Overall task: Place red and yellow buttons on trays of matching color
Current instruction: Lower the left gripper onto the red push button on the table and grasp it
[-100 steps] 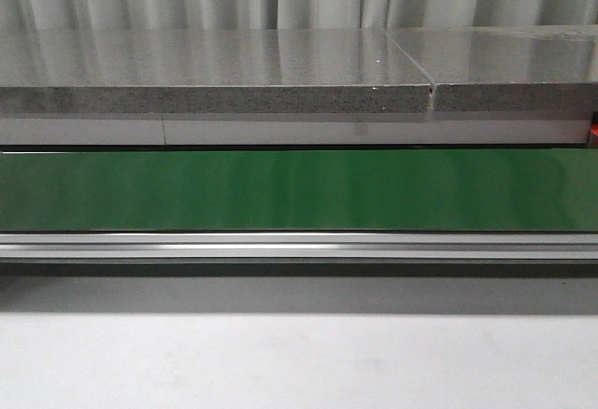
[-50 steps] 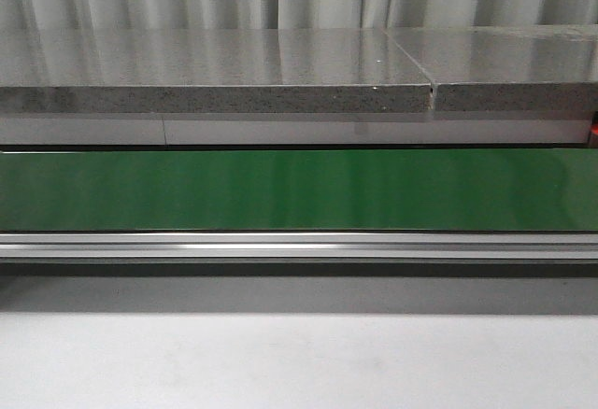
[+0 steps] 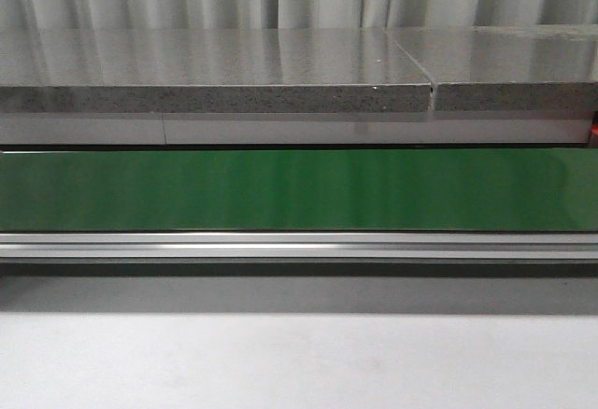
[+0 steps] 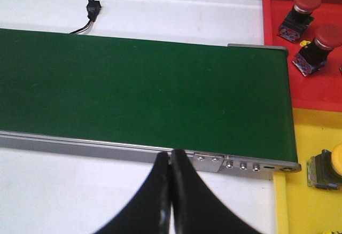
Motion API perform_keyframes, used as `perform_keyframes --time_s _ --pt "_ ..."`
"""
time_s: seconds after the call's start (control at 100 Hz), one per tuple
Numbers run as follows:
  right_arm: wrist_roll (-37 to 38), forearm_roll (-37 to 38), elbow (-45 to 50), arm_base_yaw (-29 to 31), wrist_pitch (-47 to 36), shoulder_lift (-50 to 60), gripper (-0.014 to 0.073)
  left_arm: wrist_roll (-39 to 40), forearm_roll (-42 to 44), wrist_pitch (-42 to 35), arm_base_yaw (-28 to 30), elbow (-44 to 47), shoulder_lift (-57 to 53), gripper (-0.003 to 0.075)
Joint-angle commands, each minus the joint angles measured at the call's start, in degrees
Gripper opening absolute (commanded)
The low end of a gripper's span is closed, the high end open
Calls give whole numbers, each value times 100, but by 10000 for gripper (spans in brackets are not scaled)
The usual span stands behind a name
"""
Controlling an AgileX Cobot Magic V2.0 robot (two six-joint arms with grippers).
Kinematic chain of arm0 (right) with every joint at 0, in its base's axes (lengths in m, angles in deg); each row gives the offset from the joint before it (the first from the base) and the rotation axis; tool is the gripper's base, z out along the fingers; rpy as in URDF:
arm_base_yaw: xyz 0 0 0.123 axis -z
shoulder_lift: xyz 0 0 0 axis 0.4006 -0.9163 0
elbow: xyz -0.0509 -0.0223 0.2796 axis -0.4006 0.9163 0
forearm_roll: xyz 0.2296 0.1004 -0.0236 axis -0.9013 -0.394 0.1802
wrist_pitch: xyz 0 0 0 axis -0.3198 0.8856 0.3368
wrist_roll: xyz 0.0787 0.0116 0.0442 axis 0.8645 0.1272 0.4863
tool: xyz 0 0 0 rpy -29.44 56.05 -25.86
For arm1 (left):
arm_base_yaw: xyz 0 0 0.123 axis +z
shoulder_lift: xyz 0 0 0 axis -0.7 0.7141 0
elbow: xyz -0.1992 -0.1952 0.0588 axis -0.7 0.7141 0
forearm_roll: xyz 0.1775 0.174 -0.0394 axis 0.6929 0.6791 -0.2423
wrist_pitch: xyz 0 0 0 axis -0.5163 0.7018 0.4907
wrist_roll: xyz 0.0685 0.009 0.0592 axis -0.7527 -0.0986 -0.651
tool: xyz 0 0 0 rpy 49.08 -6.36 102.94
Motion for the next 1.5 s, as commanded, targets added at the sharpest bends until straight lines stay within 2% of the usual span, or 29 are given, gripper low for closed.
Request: perform_keyframes --time_s 0.0,0.35,1.02,1.49 --pt "-67 -66 -133 -3 -275 22 -68 58 -28 -356 9 -315 9 545" --pt "-67 -66 -133 -3 -275 22 -68 66 -88 -200 132 -1101 887 545" --pt "-67 -66 -133 -3 -275 22 -68 45 -212 -211 310 -1697 1642 545" --pt "-67 -66 -133 -3 -272 22 -68 11 -381 -120 310 -1698 1803 542"
